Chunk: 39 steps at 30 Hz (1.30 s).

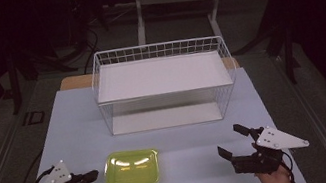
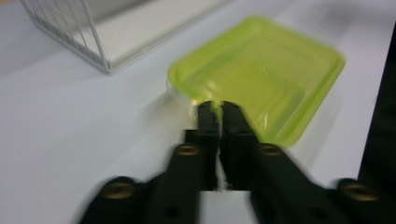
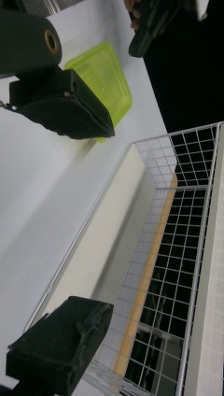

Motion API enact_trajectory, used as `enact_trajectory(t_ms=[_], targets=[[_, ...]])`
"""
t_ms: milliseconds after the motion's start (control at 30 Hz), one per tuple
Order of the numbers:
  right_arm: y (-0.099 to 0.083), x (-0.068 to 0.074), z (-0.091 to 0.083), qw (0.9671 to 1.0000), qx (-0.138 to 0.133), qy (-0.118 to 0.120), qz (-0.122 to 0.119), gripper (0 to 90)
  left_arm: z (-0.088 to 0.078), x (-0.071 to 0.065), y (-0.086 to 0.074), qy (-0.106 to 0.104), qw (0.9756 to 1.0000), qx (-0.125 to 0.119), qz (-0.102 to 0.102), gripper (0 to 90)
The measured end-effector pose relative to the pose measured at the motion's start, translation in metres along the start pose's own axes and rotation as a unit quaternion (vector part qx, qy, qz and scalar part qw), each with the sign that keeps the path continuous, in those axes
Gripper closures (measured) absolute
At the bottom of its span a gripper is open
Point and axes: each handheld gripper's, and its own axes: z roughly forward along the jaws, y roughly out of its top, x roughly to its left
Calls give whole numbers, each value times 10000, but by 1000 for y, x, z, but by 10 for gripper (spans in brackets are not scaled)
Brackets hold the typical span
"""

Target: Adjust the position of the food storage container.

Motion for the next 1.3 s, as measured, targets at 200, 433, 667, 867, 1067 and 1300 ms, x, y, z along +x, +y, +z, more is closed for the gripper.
enact_trajectory(t_ms=[200, 433, 667, 867, 1067, 1300], targets=[[-1, -2, 1, 10000, 1, 66, 67, 133, 11, 3, -8, -57, 9993, 26, 358, 900], [-4, -2, 3, 9999, 72, 78, 6, 133, 22, 3, -4, -136, 9989, -79, 442, 900], [-6, -2, 5, 9998, 166, 131, -12, 133, 31, 0, 2, -223, 9988, -61, 420, 900], [-6, -4, 6, 9997, 155, 181, 31, 134, 43, -9, 9, -403, 9979, 64, 504, 900], [-7, -5, 6, 9996, 168, 210, 79, 134, 48, -13, 13, -426, 9975, 119, 553, 900], [-7, -5, 5, 9995, 143, 252, 111, 135, 50, -10, 4, -363, 9971, 520, 415, 900]])
